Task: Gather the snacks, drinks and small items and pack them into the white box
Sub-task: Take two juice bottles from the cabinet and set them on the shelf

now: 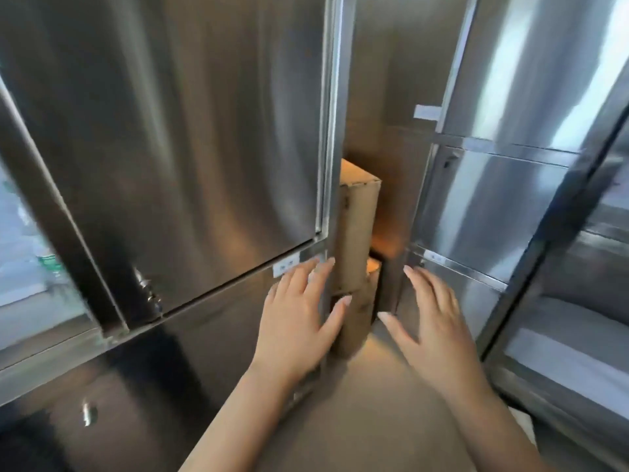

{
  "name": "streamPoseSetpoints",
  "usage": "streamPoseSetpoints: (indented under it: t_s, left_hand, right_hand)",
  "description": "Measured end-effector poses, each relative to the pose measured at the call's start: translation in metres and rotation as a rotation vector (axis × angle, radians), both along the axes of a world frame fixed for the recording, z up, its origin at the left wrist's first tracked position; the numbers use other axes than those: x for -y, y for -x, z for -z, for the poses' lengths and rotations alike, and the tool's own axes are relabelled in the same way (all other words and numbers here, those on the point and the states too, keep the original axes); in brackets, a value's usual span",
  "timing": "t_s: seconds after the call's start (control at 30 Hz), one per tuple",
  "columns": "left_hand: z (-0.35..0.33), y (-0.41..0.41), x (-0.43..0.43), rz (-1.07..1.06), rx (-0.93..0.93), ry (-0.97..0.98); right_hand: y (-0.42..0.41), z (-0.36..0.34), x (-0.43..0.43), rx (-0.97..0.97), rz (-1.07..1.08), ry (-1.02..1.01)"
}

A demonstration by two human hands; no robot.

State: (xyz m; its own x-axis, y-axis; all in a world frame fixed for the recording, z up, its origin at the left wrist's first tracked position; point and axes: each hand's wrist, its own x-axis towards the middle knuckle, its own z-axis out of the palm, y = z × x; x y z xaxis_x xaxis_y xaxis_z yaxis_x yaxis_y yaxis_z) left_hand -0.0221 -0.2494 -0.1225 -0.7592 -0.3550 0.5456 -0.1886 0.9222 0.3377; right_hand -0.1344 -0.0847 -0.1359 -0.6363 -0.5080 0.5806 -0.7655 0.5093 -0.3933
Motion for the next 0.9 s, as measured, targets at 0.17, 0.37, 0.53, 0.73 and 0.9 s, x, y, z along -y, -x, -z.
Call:
streamPoseSetpoints:
  t_s: [0.17,0.37,0.53,0.73,0.9]
  left_hand:
    - [-0.034,0.085,-0.074,0.260,-0.051,0.022]
    - [-0.043,0.174,-0.155,0.477,-0.084,0.030]
    - [-0.051,0.259,-0.201,0.582,-0.091,0.064]
    - [-0.053,0.359,-0.252,0.677,-0.087,0.056]
    - [-0.032,0.423,-0.304,0.739,-0.044,0.008]
  right_hand:
    - [0.036,-0.034,-0.090,-0.042,0.215,0.044]
    - [0.083,-0.046,-0.170,-0.036,0.402,0.050]
    - [0.147,-0.056,-0.217,-0.037,0.526,0.019]
    - [0.228,-0.061,-0.269,-0.019,0.674,-0.013]
    - [0.274,-0.043,-0.316,0.032,0.725,-0.050]
